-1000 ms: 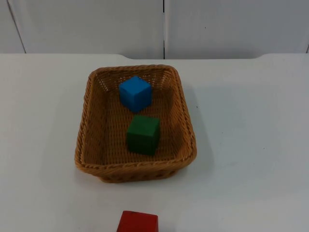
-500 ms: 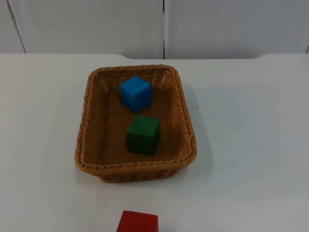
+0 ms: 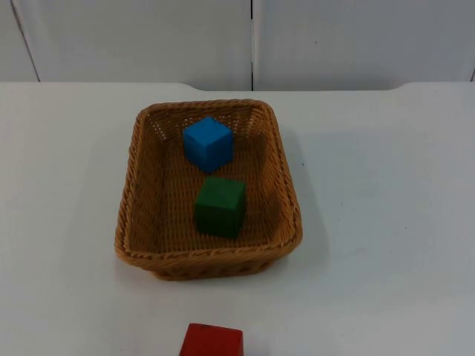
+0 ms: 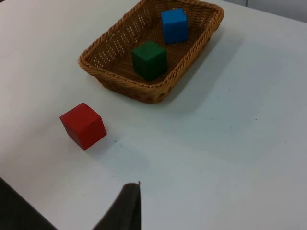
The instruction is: Pick up one cube with each hand and place exactly two cubes into the same basket, leaving the remaining cube outside.
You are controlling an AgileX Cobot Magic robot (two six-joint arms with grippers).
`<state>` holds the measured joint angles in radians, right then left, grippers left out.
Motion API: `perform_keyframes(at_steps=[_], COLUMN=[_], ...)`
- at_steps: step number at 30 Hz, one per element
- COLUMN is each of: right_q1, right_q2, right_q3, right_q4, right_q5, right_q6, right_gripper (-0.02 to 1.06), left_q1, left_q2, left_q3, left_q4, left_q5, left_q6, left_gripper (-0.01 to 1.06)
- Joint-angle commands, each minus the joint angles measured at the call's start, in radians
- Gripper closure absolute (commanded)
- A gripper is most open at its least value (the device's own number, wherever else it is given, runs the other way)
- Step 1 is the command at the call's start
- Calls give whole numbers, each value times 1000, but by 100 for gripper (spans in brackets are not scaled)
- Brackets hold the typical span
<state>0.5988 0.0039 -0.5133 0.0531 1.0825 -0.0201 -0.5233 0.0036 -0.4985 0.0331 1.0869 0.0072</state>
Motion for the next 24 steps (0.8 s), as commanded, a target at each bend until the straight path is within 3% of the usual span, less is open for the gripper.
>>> perform_keyframes(at_steps=[1,24], right_q1=[6,6], right_q2=[-4,-4], right_q3=[0,0], right_q4=[-7,4], right_q5=[-4,-4], right_q6=[-8,-9], right_gripper=[-1,-1], left_q1=[1,1], left_q2=[-4,-4], left_q3=[5,5], left_q4=[-9,-7], left_q5=[-12,-12], left_q6=[2,2], left_gripper=[0,0])
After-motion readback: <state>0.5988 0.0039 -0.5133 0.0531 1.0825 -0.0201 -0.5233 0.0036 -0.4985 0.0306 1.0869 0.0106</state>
